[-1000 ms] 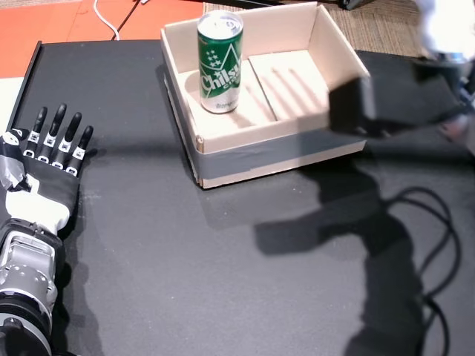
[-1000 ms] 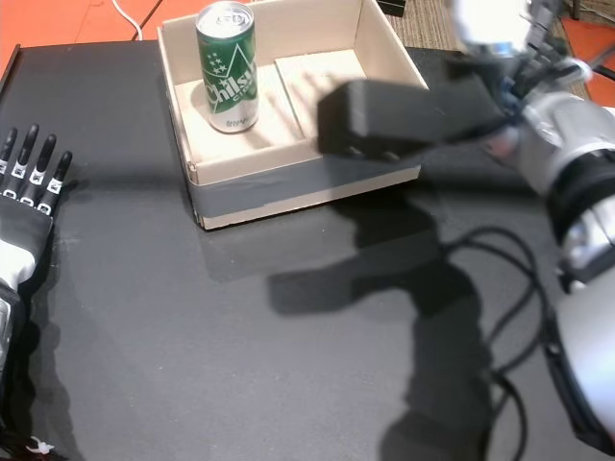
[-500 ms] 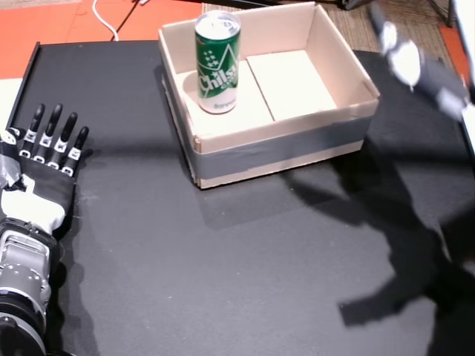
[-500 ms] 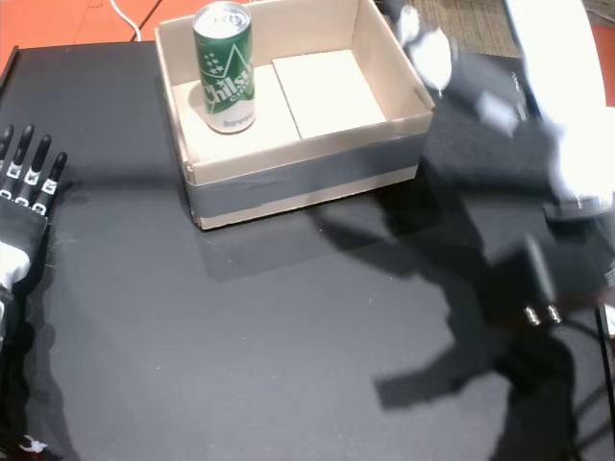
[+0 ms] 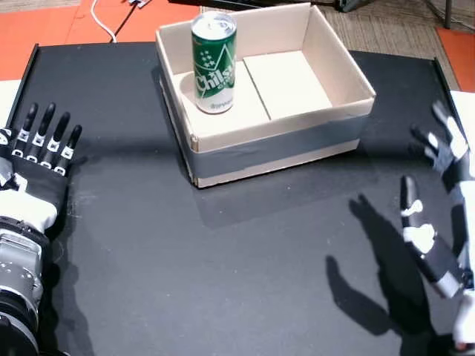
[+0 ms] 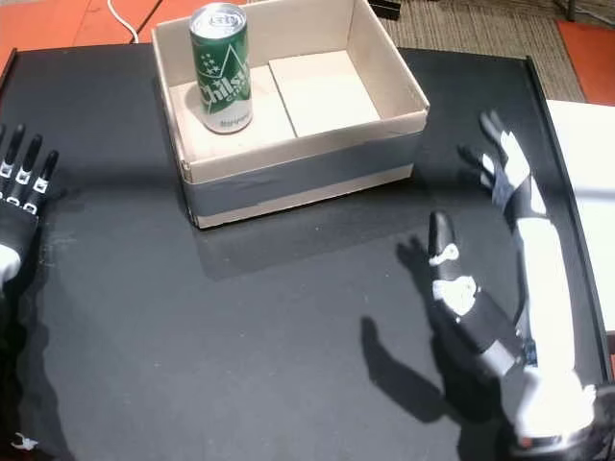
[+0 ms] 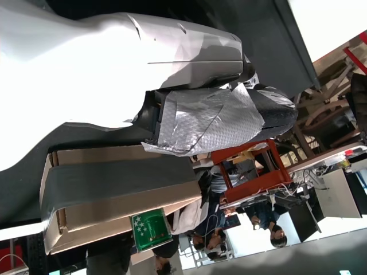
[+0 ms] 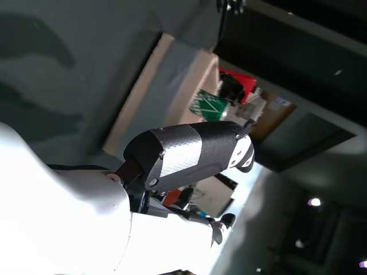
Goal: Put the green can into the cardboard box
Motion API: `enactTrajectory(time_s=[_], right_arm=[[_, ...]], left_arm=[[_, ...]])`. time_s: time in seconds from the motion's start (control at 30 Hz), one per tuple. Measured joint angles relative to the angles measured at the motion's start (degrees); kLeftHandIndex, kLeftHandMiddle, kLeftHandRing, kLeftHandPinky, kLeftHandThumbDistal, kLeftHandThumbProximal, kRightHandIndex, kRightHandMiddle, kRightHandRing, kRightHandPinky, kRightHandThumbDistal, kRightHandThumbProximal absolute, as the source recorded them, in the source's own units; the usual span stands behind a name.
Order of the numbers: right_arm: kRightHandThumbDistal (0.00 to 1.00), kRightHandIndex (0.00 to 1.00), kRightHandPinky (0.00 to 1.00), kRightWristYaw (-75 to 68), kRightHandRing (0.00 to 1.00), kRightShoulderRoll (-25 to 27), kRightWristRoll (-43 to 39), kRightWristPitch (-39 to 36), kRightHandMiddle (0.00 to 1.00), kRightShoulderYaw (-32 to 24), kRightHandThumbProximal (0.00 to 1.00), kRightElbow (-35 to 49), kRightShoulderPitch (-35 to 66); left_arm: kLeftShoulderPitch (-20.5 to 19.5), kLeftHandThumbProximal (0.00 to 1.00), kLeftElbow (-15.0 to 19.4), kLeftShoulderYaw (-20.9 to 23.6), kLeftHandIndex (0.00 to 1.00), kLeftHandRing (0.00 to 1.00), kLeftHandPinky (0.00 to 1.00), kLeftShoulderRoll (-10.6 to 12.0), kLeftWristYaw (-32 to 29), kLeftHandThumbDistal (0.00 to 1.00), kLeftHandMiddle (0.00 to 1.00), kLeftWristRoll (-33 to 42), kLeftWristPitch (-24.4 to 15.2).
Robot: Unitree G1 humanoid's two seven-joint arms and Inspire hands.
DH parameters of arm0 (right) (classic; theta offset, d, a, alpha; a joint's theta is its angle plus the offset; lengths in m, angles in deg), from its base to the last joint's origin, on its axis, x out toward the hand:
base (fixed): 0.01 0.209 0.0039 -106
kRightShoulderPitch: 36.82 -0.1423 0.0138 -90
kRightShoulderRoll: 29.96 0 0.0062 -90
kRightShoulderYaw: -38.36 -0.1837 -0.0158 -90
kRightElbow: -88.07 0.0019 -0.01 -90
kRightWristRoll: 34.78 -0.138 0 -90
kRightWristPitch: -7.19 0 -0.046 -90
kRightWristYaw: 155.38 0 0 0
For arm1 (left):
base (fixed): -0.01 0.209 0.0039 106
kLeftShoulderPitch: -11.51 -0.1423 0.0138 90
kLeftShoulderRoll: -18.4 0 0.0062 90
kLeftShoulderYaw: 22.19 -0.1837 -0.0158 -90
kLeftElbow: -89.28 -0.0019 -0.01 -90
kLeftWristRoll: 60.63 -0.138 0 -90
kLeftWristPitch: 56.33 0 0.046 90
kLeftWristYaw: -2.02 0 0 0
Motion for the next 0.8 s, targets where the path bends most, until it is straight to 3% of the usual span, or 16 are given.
enactTrajectory(time_s=[0.07, 0.17, 0.27, 0.37, 0.47, 0.6, 0.8], right_arm=[[0.65, 0.75, 1.00, -1.8, 0.93, -1.6, 2.2, 0.3, 0.84, -1.2, 0.64, -1.1, 0.4], [0.61, 0.75, 1.00, -5.9, 0.94, -5.6, 4.0, 0.6, 0.84, -3.2, 0.60, -4.0, -0.1], [0.74, 0.76, 1.00, -10.3, 0.95, -8.4, 6.7, 1.5, 0.85, -3.7, 0.64, -7.7, -1.9], [0.72, 0.76, 1.00, -13.7, 0.94, -8.7, 9.1, 3.0, 0.83, -3.7, 0.66, -10.8, -4.5], [0.78, 0.75, 1.00, -18.1, 0.93, -8.1, 11.3, 4.3, 0.84, -3.7, 0.67, -12.0, -5.6], [0.74, 0.77, 1.00, -20.8, 0.92, -7.6, 11.7, 4.5, 0.83, -4.2, 0.61, -12.2, -6.3], [0.76, 0.76, 0.99, -20.8, 0.91, -7.6, 11.1, 3.5, 0.82, -4.6, 0.61, -13.7, -6.9]], left_arm=[[0.0, 1.00, 0.0, 0.0, 0.72, 0.62, 0.79, -0.4, 0.0, 0.00, 0.59, 0.0, 0.0], [0.0, 1.00, 0.0, 0.0, 0.73, 0.62, 0.80, -0.7, 0.1, 0.00, 0.58, 0.0, 0.0], [0.0, 1.00, 0.0, 0.1, 0.74, 0.64, 0.80, -0.9, 0.2, 0.03, 0.58, 0.0, 0.0], [0.0, 1.00, 0.0, 0.1, 0.74, 0.64, 0.81, -1.0, 0.2, 0.06, 0.57, 0.0, 0.1], [0.0, 1.00, 0.0, 0.1, 0.74, 0.62, 0.81, -1.2, 0.2, 0.10, 0.55, 0.0, 0.1], [0.0, 1.00, 0.0, 0.2, 0.73, 0.64, 0.82, -1.6, -0.8, 0.11, 0.55, 0.0, 0.1], [0.0, 0.98, 0.0, 0.2, 0.71, 0.64, 0.82, -1.6, -1.7, 0.14, 0.52, 0.0, 0.2]])
